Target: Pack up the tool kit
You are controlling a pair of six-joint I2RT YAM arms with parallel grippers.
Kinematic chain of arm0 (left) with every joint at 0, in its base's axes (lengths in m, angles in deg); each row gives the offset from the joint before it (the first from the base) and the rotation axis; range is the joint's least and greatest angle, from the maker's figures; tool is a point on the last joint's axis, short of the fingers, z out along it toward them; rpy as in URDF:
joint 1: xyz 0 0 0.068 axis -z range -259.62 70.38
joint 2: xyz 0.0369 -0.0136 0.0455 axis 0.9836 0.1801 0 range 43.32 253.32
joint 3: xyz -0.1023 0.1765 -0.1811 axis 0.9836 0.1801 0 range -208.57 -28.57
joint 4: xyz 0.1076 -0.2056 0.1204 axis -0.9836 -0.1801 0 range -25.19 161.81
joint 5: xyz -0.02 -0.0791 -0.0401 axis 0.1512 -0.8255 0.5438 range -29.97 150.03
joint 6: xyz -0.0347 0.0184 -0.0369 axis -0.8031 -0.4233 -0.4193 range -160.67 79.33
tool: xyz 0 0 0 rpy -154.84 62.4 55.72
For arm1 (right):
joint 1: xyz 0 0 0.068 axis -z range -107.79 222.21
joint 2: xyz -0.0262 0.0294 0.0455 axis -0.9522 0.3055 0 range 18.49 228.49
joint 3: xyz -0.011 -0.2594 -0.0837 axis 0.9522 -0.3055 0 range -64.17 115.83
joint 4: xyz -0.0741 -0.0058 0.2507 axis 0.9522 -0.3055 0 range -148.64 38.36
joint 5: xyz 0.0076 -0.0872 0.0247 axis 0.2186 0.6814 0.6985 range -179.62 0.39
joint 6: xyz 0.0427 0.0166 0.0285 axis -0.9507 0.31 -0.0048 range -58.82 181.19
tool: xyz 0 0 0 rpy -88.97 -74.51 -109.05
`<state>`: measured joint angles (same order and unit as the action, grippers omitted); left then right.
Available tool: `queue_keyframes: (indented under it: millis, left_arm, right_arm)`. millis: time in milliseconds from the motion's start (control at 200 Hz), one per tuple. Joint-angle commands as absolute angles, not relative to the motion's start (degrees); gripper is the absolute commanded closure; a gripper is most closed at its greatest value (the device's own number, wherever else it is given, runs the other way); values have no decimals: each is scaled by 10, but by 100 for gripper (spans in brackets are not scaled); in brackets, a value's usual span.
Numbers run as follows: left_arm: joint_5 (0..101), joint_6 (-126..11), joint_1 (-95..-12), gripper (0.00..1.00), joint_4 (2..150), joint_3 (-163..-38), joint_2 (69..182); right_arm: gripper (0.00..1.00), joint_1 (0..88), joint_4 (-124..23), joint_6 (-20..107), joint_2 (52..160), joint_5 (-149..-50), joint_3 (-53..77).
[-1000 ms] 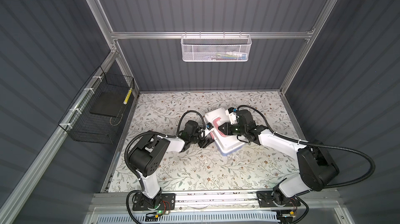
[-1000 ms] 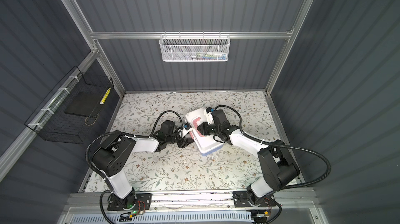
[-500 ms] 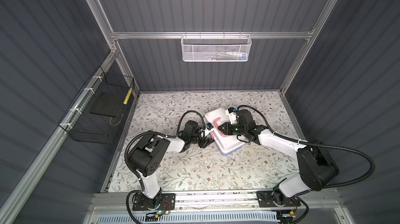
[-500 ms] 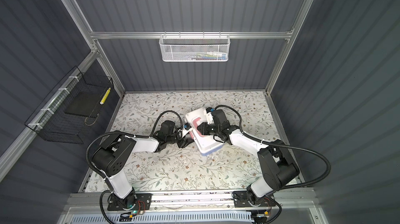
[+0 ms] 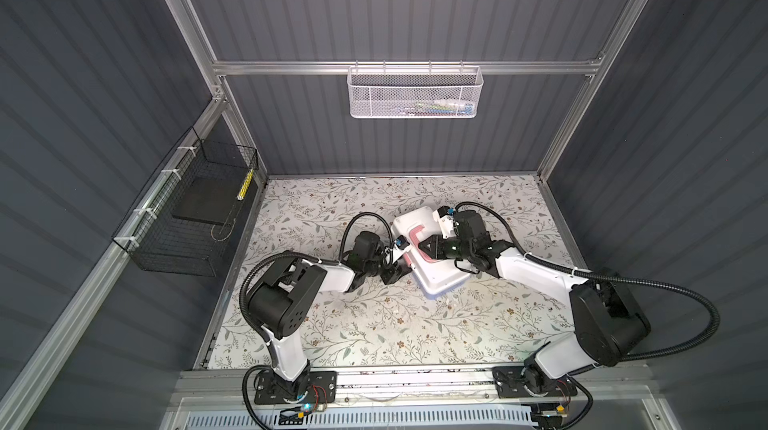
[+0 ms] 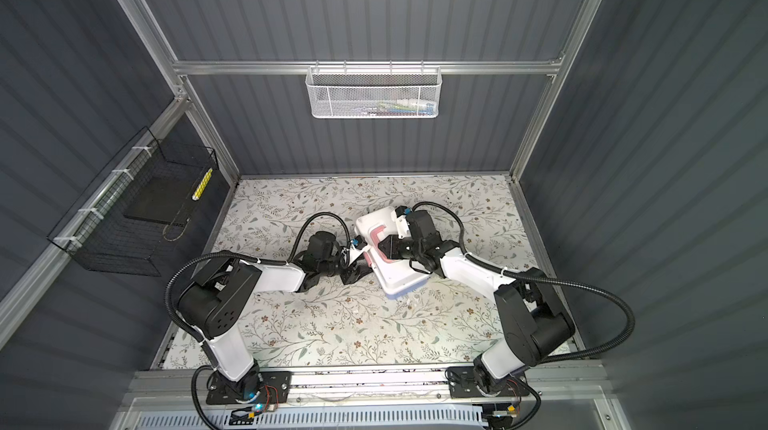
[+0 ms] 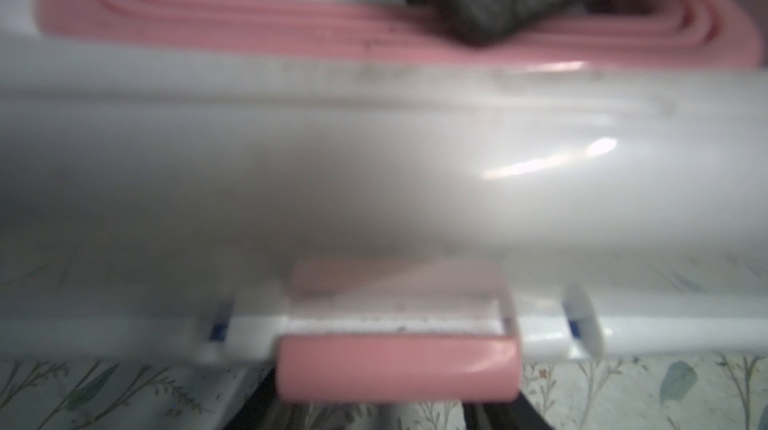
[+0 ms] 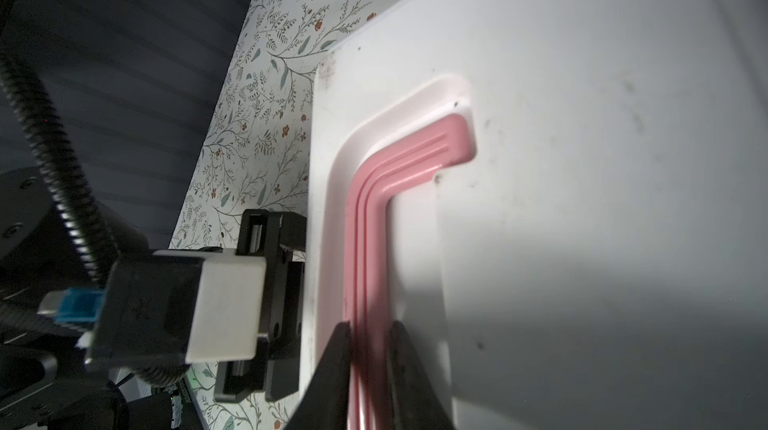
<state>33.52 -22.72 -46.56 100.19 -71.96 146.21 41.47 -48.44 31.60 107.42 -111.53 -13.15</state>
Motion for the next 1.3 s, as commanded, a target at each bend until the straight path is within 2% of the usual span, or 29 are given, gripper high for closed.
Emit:
queue_keyframes:
  millis: [0, 480, 610, 830, 1296]
  left_arm:
    - [353, -247, -473, 46, 1099, -737, 1458]
    - [387, -222, -473, 52, 998, -760, 1430]
    - [396, -222, -473, 40, 981, -765, 1424]
    - [393, -221, -473, 38, 1002, -766, 1433]
    - [385, -221, -473, 50, 1018, -757, 1427]
  right_arm:
    - [79, 403, -638, 316, 1133, -1103, -179]
    - [79, 402, -631, 313, 1137, -1105, -181]
    - [79, 402, -628, 314, 1139, -1107, -181]
    - [79, 401, -629, 312, 1136, -1106, -183]
    - [79, 401, -629, 311, 1140, -1109, -182]
